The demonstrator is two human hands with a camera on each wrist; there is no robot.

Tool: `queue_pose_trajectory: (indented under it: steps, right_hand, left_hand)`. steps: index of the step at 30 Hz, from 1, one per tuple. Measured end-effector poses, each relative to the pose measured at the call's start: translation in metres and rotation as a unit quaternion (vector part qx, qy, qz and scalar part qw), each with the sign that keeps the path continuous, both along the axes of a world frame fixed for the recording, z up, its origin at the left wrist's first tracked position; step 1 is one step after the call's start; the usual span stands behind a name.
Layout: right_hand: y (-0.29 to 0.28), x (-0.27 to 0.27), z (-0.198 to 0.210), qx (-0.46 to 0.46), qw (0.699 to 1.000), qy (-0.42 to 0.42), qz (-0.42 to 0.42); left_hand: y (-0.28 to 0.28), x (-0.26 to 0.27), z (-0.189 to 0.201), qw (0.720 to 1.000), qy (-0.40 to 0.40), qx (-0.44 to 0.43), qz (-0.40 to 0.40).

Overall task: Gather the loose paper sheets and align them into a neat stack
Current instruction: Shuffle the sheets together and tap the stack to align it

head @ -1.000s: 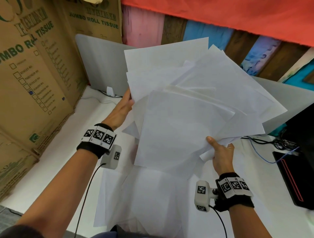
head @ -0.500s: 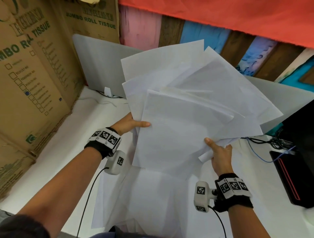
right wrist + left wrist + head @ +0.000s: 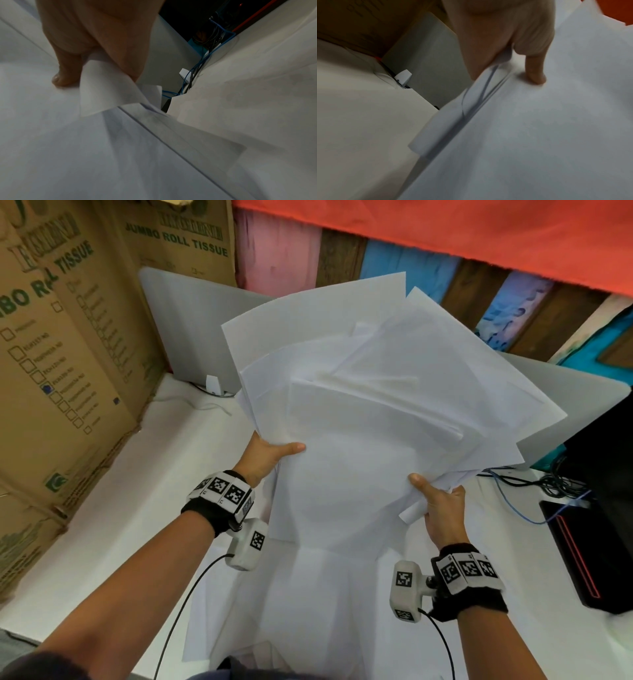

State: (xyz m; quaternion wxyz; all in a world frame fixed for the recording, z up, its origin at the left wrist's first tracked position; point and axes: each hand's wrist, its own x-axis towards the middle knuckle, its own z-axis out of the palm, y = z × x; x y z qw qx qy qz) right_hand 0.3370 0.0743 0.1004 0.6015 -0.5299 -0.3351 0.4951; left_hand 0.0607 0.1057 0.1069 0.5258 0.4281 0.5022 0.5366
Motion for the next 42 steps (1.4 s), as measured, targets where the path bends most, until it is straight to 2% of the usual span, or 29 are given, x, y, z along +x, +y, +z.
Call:
queue_pose_trajectory:
  steps: [5,11,17,22,25,29,34,38,42]
  right_hand:
    - [0.006,0.011,-0.003,0.013,0.998,0.004,0.066]
    - [0.012,0.026,0.007,0.004,0.987,-0.058,0.151]
    - [0.013,0.019,0.009,0.006,0.988,-0.099,0.121]
    - [0.012,0.014,0.0,0.003,0.998,-0.05,0.035]
    - [0.008,0.018,0.003,0.02,0.998,-0.038,0.056]
    - [0.006,0.016,0.003,-0.012,0.994,-0.026,0.106]
    - [0.007,0.009,-0.009,-0.05,0.995,-0.05,0.071]
    - [0.004,0.006,0.008,-0.025,0.997,-0.069,0.036]
    - [0.006,0.011,0.021,0.02,0.998,-0.045,0.038]
  left_hand:
    - [-0.003,0.003,-0.002,0.999,-0.008,0.027,0.026]
    - [-0.01,-0.009,-0.002,1.0,-0.003,-0.013,-0.015]
    - [-0.009,-0.013,0.0,0.999,-0.015,-0.023,-0.028]
    - [-0.012,0.004,0.0,0.999,-0.002,0.025,0.021]
    - [-0.013,0.004,0.002,0.999,-0.003,0.04,0.028]
    - [-0.019,-0.004,-0.002,1.0,-0.001,0.019,-0.009]
    - [-0.023,-0.005,-0.003,1.0,0.013,-0.005,-0.023]
    - [-0.024,0.0,0.009,0.999,0.021,0.027,0.014]
    - [-0.023,-0.004,0.012,0.999,0.009,0.04,0.009]
